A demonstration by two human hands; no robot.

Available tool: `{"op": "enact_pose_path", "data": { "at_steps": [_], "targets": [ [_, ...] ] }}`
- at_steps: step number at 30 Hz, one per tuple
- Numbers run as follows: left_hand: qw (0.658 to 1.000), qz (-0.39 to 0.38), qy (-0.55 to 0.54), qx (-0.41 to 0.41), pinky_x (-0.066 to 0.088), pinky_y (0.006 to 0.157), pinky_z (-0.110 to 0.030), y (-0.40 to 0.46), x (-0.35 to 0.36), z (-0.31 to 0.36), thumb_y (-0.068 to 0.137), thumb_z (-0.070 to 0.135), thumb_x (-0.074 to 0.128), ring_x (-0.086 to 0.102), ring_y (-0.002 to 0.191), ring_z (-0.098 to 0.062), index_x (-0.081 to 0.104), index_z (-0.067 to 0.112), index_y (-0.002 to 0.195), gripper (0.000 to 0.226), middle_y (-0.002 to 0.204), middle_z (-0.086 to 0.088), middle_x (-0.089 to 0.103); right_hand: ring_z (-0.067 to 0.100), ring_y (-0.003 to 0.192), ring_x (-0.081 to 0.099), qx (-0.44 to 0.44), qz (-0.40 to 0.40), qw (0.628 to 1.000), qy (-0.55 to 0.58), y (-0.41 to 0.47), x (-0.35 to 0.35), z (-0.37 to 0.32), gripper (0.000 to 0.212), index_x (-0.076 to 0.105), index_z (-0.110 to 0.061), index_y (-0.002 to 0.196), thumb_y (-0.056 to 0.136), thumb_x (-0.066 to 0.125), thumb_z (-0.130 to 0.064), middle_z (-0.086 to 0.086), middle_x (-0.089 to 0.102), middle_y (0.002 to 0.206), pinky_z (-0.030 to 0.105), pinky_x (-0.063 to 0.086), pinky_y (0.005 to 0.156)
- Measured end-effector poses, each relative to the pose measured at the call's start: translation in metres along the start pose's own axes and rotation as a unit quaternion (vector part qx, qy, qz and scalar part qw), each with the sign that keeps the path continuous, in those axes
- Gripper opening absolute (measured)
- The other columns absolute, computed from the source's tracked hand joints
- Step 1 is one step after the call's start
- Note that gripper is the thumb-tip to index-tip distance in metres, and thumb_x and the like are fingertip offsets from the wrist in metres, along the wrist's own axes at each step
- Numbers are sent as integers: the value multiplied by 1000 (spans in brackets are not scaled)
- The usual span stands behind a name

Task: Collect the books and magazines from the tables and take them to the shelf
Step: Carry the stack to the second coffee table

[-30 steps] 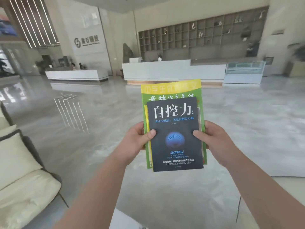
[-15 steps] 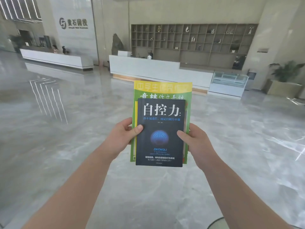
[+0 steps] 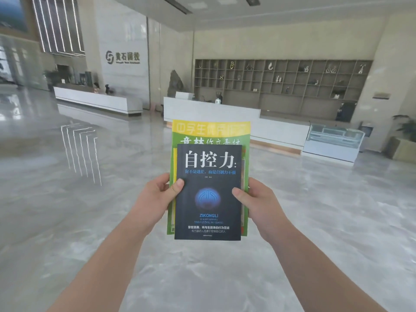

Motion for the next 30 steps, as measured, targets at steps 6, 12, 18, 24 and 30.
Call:
{"op": "enact_pose_path", "data": {
  "at_steps": [6,12,18,24,30],
  "targets": [
    [999,46,26,9,57,68,-33,150,-64,-6,97,27,57,72,80,-18,71,20,107,19,92,-5,79,23,93,72,-13,-31,999,26,169,59,10,22,73,-14,103,95,56,-3,4,78,102,36,57,78],
    [995,70,68,-4,58,71,-31,288,-111,-47,97,31,56,74,85,-18,70,23,109,20,96,-4,79,22,95,73,-23,-55,998,36,324,102,56,19,73,-13,103,95,57,-6,4,78,102,35,58,81],
    [985,144,100,-3,59,77,-41,415,-179,-109,98,33,55,75,90,-20,69,27,108,19,100,-1,78,20,89,72,-31,-122,990,63,491,176,113,20,74,-13,102,95,58,-4,4,78,102,36,57,81],
    [955,271,119,-26,60,75,-35,516,-291,-136,99,31,54,75,88,-16,68,26,110,19,98,3,79,12,79,71,-17,-232,969,87,649,310,137,20,74,-16,100,94,59,-5,-3,79,92,25,56,67],
    [916,378,128,-48,59,80,-37,564,-426,-165,99,30,54,76,90,-19,68,21,112,20,99,0,79,7,75,72,-10,-338,937,90,743,475,161,18,74,-15,101,94,59,-6,-6,79,89,19,54,63]
  ]
}}
Point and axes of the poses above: each hand's wrist, its own y-axis towards the middle knuckle, its own x-axis out of the palm, z = x × y, the point moved 8 cm from there along y, towards the middle knuckle
